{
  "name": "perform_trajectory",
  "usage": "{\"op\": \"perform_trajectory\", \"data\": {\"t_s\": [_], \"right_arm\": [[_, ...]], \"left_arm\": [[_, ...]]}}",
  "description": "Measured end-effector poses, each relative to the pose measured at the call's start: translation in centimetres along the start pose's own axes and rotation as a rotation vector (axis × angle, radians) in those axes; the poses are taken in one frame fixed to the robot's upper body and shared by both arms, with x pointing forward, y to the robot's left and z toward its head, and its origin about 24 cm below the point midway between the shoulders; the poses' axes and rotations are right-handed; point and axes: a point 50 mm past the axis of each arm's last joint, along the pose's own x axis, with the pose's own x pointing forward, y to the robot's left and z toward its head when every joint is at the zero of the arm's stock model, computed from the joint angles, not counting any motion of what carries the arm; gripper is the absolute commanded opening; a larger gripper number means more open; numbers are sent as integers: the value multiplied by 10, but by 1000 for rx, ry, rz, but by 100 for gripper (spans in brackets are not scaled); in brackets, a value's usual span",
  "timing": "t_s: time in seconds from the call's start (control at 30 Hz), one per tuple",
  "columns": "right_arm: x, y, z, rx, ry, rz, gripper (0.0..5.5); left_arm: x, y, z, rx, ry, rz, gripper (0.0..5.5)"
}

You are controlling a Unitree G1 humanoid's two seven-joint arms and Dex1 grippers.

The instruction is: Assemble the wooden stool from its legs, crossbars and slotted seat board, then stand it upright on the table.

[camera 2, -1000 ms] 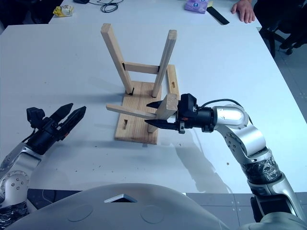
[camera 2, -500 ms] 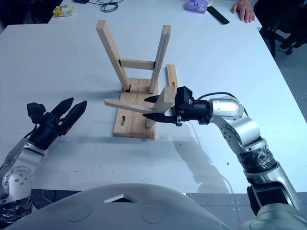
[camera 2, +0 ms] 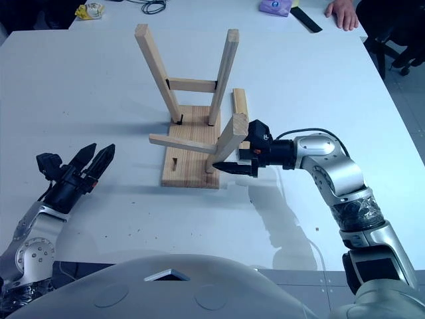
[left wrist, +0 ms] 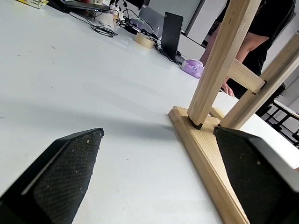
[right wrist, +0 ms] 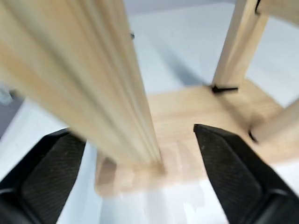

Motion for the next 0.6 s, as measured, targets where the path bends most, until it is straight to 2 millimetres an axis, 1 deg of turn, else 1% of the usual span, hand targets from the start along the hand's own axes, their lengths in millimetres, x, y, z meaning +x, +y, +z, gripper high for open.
{"op": "perform_trajectory", "data": {"t_s": [0.1, 0.17, 0.2, 0.23, 0.3, 0.33, 0.4, 0.43, 0.6], "right_arm": [[-23, 1, -25, 0, 172, -22, 425], [-31, -5, -32, 2, 222, -82, 425], [-33, -10, -34, 6, 233, -137, 425], [-37, -21, -34, 17, 230, -245, 425], [-43, -38, -24, 33, 191, -412, 425], [-42, -48, -16, 50, 149, -523, 425], [-39, -54, -10, 82, 118, -636, 425], [-31, -55, -10, 123, 106, -700, 425], [-7, -41, -7, 227, 77, -797, 425]], "left_arm": [[-6, -2, -8, -13, 4, 34, 436], [-10, -3, -13, -27, 6, 67, 436], [-9, -3, -13, -28, -3, 84, 436], [-8, -3, -11, -29, -20, 114, 436], [-2, -3, -6, -26, -64, 164, 436], [4, -2, 0, -16, -98, 192, 436], [12, 0, 9, -7, -141, 226, 436], [17, 1, 15, -1, -172, 265, 436], [27, -3, 24, 5, -215, 292, 436]]}}
